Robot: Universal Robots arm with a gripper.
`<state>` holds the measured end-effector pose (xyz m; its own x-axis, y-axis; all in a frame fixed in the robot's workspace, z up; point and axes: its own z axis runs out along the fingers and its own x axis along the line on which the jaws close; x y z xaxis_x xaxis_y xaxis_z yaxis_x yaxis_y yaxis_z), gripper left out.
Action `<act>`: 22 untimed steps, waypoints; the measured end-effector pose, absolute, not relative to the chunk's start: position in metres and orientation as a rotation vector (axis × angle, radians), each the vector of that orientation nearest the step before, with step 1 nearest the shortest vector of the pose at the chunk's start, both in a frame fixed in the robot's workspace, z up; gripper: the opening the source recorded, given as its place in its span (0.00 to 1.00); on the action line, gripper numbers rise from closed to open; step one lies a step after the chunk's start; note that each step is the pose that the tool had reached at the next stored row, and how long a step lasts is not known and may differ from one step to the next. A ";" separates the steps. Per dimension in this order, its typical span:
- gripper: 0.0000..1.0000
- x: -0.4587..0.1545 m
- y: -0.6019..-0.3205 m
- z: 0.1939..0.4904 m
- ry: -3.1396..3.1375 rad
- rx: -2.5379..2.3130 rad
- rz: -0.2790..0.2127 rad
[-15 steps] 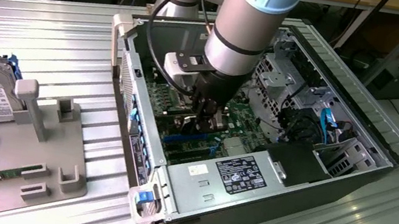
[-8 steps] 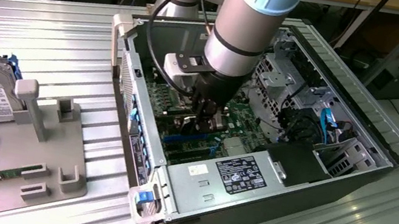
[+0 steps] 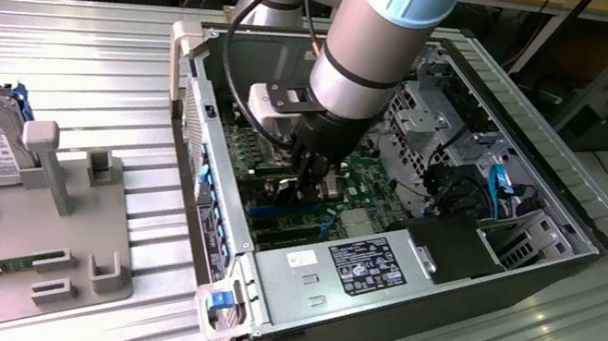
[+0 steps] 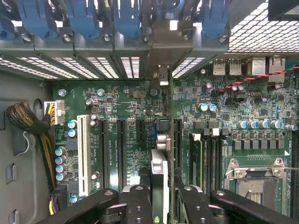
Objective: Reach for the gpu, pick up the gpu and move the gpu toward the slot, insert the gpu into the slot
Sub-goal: 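Insert the gpu into the slot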
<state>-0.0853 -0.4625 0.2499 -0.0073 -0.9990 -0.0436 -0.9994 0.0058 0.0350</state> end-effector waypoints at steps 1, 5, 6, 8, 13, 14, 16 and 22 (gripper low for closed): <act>0.28 -0.086 -0.463 0.250 2.224 -2.208 0.087; 0.28 -0.086 -0.464 0.247 2.224 -2.208 0.087; 0.28 -0.086 -0.464 0.247 2.224 -2.208 0.087; 0.28 -0.087 -0.464 0.241 2.227 -2.211 0.092; 0.28 -0.087 -0.464 0.241 2.226 -2.210 0.092; 0.28 -0.087 -0.464 0.241 2.226 -2.210 0.092; 0.28 -0.087 -0.464 0.241 2.227 -2.210 0.092; 0.28 -0.087 -0.464 0.236 2.226 -2.210 0.092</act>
